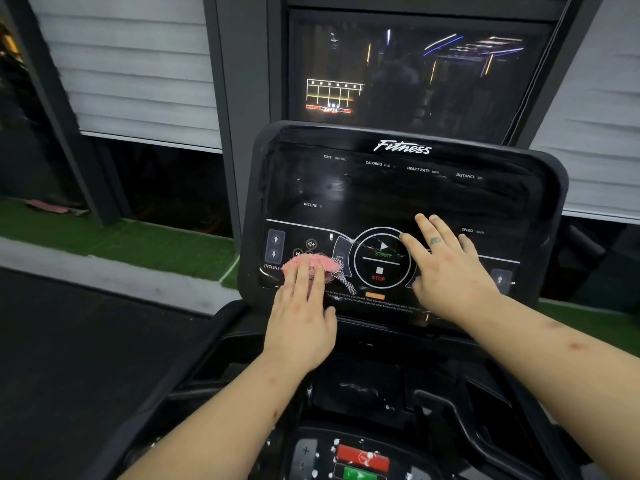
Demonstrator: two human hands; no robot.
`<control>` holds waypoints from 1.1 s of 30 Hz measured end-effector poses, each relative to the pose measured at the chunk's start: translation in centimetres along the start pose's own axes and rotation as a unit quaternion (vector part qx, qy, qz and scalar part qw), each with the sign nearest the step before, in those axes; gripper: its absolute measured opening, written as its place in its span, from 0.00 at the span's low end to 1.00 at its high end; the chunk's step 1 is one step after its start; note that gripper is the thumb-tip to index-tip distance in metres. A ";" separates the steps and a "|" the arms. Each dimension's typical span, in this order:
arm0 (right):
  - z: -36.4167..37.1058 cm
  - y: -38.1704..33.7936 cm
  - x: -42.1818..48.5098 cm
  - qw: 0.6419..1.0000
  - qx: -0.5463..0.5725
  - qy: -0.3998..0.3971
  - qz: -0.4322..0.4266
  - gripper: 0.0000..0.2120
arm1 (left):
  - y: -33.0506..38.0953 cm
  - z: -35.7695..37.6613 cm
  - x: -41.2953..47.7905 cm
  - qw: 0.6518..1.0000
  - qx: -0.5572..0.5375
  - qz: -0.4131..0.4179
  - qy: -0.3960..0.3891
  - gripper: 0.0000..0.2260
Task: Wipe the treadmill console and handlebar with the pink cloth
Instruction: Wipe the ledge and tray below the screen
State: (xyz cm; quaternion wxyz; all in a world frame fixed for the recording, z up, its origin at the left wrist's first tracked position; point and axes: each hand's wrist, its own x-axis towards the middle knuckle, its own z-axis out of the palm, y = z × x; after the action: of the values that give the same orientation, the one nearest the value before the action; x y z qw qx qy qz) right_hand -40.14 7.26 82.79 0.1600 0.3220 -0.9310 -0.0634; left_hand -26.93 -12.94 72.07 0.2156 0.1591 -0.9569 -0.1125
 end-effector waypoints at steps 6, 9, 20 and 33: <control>-0.1 0.2 -0.2 1.000 0.009 0.007 -0.011 0.34 | 4.8 1.3 -0.7 0.999 -0.007 -0.006 -0.052 0.33; -0.2 0.3 -0.4 1.000 0.013 0.004 -0.016 0.35 | 7.4 2.6 -1.3 0.996 -0.010 0.052 -0.069 0.32; -0.4 0.4 -0.4 1.000 0.005 -0.020 -0.017 0.42 | 5.3 1.5 -0.6 0.995 0.006 0.039 -0.087 0.30; -0.6 0.9 -0.2 0.999 0.033 -0.028 -0.019 0.41 | 6.0 -2.5 6.1 0.999 0.001 -0.044 -0.004 0.31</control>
State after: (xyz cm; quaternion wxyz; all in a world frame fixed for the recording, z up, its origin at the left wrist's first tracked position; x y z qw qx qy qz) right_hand -40.31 8.03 83.49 0.1223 0.3428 -0.9303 -0.0450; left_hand -32.57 -9.95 78.30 0.2062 0.2003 -0.9500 -0.1215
